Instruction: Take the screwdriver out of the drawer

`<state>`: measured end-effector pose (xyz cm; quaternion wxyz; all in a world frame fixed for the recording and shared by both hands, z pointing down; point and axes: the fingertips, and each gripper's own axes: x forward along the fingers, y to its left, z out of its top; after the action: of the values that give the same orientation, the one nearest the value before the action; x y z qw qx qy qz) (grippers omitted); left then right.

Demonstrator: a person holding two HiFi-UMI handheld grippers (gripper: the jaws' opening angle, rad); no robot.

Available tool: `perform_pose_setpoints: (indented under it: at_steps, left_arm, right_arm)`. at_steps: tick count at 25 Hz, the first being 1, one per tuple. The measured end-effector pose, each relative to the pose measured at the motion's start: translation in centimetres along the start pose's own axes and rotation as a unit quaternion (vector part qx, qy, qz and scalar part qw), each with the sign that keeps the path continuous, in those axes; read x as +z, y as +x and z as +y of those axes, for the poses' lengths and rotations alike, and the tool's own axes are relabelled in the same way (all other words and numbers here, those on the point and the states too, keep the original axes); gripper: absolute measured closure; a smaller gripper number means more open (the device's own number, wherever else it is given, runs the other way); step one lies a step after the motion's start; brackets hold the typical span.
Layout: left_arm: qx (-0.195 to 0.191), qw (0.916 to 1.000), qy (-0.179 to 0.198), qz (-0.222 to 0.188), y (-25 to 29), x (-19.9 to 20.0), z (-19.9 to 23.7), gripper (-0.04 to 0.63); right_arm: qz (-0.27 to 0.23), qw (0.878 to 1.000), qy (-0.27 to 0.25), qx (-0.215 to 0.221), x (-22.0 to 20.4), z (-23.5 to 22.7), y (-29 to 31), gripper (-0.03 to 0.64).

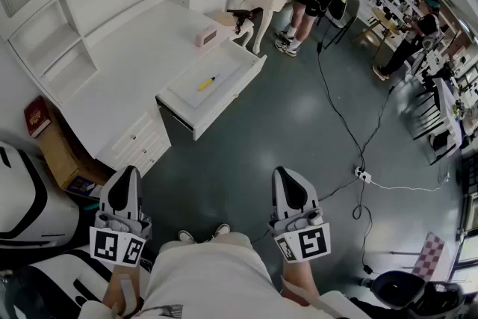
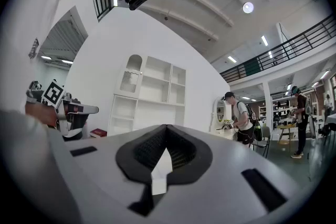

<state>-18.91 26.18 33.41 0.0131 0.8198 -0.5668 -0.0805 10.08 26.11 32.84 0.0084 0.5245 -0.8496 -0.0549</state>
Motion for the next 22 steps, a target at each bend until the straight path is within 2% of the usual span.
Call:
perform_pose_setpoints:
  at_steps: [15, 22]
  left_arm:
    - [0.017, 0.9998, 0.004, 0.004, -1.0, -0.2, -1.0, 0.58]
    - [0.019, 0.9998, 0.006, -0.006, -0.8, 0.2, -2.5, 0.58]
  right_arm:
    - [0.0, 1.0, 0.011, 0.019, -0.5, 0.0, -0.8, 0.609]
    - [-0.02, 0.999, 0.025, 0.039, 0.3, -0.9, -1.6, 0.607]
